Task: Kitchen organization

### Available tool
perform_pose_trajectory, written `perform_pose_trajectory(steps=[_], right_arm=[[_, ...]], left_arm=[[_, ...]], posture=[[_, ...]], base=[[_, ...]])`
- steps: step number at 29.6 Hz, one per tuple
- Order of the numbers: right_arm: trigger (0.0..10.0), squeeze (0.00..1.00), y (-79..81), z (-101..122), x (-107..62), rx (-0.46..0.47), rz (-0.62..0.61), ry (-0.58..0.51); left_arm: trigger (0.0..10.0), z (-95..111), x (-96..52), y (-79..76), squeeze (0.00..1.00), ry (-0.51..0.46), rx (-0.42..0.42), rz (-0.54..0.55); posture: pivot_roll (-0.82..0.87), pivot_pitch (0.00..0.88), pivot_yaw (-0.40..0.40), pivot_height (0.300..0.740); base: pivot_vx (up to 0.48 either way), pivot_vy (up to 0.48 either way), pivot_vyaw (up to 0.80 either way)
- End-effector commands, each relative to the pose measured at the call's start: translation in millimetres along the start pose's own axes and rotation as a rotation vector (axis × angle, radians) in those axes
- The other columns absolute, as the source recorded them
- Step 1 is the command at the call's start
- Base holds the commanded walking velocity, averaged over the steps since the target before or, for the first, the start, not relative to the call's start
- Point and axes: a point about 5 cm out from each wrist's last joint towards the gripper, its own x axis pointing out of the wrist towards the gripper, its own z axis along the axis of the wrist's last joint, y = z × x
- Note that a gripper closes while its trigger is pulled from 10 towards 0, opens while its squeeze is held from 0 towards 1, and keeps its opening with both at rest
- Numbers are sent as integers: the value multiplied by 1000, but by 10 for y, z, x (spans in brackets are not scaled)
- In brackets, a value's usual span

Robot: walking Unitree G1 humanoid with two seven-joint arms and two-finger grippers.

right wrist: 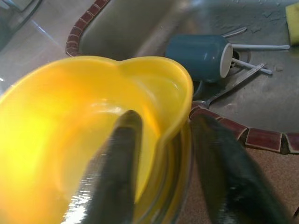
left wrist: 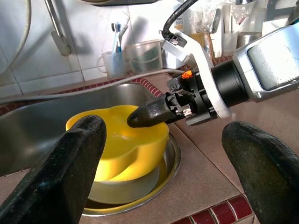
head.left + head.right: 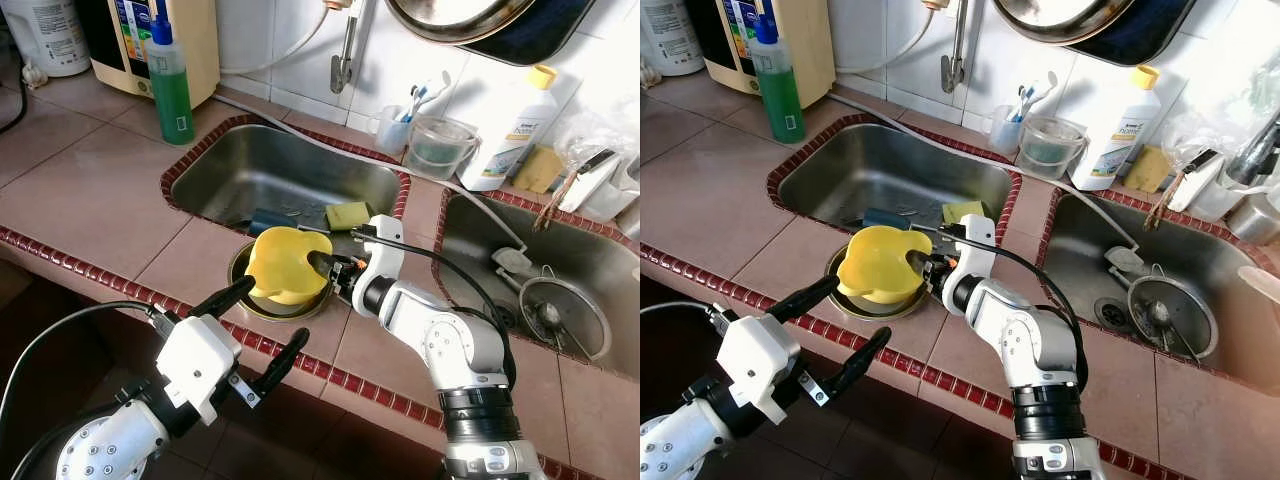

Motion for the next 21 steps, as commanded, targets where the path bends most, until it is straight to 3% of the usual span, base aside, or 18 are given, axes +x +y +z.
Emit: perform_pose_trajectory(steps=[1,6,8,21], right_arm=[[0,0,4,18,-21,-19,7,-16],[0,0,69,77,-61,-34,72,-83],[0,0,121,118,-90,-129,106,-145],[0,0,170,134,-135,-119,162,-196]], left_arm=[[10000,49,14,-35,0,-16,5,-15],[10000,49,20,-33,0,-17,6,-16],[10000,47,22,-31,0,-17,6,-17],[10000,42,40,-26,0,-20,8,-23]], posture=[[-74,123,-134,740],[-74,124,-133,740],[-77,122,-131,740],[-78,115,-127,740]], base=[[0,0,0],[0,0,0],[0,0,0],[0,0,0]])
